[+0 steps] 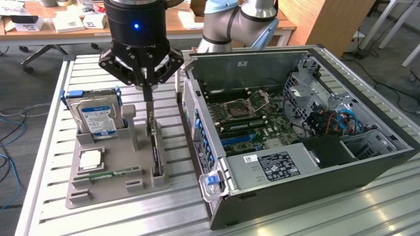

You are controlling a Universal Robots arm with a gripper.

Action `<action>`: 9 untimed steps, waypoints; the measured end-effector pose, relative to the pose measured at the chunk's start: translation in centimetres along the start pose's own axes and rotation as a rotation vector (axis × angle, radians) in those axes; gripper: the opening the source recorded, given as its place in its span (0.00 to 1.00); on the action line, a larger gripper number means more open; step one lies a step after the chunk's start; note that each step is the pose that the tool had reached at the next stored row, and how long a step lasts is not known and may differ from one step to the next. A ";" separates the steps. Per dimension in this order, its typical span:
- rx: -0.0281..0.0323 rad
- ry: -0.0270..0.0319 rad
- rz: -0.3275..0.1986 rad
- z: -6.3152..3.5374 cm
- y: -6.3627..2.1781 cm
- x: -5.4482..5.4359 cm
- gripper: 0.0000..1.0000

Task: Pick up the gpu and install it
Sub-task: 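Pick up the gpu and move the gpu toward the slot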

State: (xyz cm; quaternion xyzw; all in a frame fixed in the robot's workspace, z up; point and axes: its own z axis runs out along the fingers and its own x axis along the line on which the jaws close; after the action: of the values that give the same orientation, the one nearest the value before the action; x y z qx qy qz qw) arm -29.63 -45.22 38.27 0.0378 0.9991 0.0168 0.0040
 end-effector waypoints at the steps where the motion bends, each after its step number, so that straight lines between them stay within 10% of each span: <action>1: 0.0000 0.0000 0.000 0.00 0.00 0.0 0.11; 9: 0.0000 0.0000 0.000 0.00 0.00 0.0 0.23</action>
State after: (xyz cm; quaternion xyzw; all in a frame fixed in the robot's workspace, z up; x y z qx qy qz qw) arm -29.63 -45.22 38.27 0.0378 0.9991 0.0168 0.0040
